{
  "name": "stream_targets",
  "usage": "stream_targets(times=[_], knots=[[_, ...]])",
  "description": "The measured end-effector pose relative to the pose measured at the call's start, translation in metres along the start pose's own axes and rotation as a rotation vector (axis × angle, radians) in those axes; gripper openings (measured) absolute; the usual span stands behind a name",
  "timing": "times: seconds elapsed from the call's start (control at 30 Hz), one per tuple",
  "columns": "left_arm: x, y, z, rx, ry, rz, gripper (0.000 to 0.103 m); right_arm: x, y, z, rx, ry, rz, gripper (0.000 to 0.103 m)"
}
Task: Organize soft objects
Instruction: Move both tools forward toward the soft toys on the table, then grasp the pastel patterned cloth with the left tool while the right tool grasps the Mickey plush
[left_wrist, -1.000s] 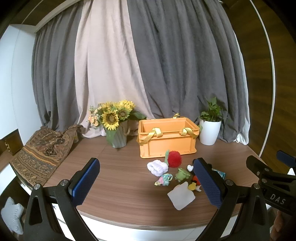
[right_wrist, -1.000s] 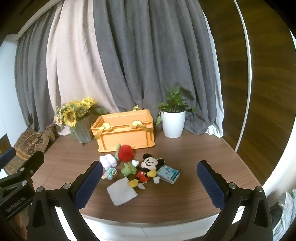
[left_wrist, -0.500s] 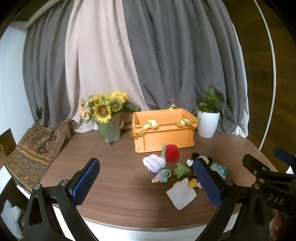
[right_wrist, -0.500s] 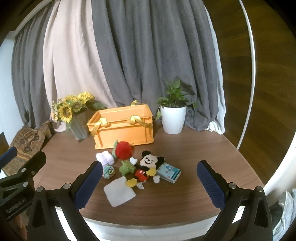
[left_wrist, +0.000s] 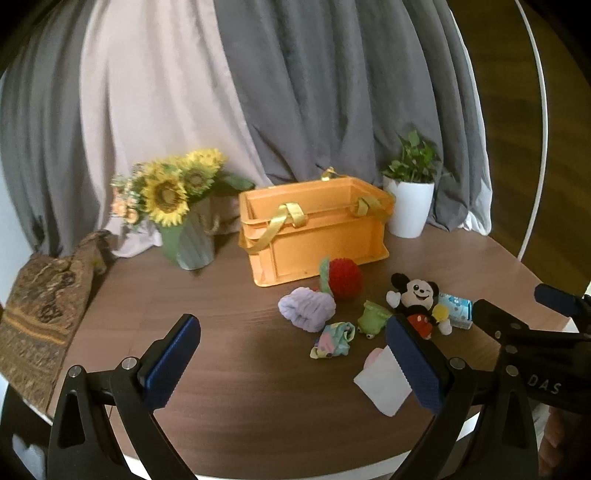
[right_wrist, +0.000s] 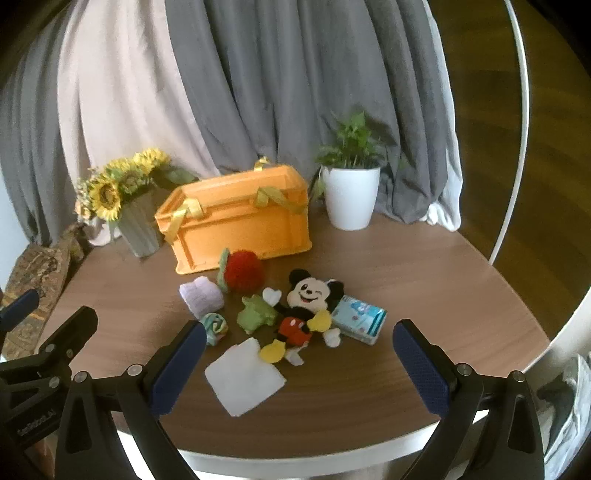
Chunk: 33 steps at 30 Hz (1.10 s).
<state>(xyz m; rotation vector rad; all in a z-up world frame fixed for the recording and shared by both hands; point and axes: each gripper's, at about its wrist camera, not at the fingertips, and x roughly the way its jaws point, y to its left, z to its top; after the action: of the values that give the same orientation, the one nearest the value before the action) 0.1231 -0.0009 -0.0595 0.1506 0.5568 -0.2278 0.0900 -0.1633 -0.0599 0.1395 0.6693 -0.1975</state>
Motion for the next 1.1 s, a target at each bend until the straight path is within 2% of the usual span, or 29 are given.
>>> stream_targets(times=[0.37, 0.47, 0.6, 0.8, 1.0, 1.1], knots=[[0.073, 0.012, 0.004, 0.068, 0.096, -0.175, 0.093, 0.053, 0.022, 0.002, 0.075, 0.079, -0.109, 0.096], [0.091, 0.008, 0.001, 0.073, 0.141, -0.199, 0.090, 0.064, 0.020, 0.001, 0.092, 0.094, -0.138, 0.092], [0.111, 0.001, -0.005, 0.060, 0.178, -0.192, 0.088, 0.083, 0.016, 0.000, 0.087, 0.124, -0.147, 0.090], [0.138, -0.010, -0.023, 0.026, 0.242, -0.165, 0.080, 0.117, 0.004, -0.005, 0.047, 0.191, -0.086, 0.083], [0.158, -0.019, -0.034, 0.037, 0.284, -0.168, 0.080, 0.149, -0.005, -0.020, 0.080, 0.273, -0.023, 0.081], [0.165, -0.020, -0.035, 0.041, 0.285, -0.172, 0.080, 0.157, -0.008, -0.024, 0.100, 0.282, -0.016, 0.081]])
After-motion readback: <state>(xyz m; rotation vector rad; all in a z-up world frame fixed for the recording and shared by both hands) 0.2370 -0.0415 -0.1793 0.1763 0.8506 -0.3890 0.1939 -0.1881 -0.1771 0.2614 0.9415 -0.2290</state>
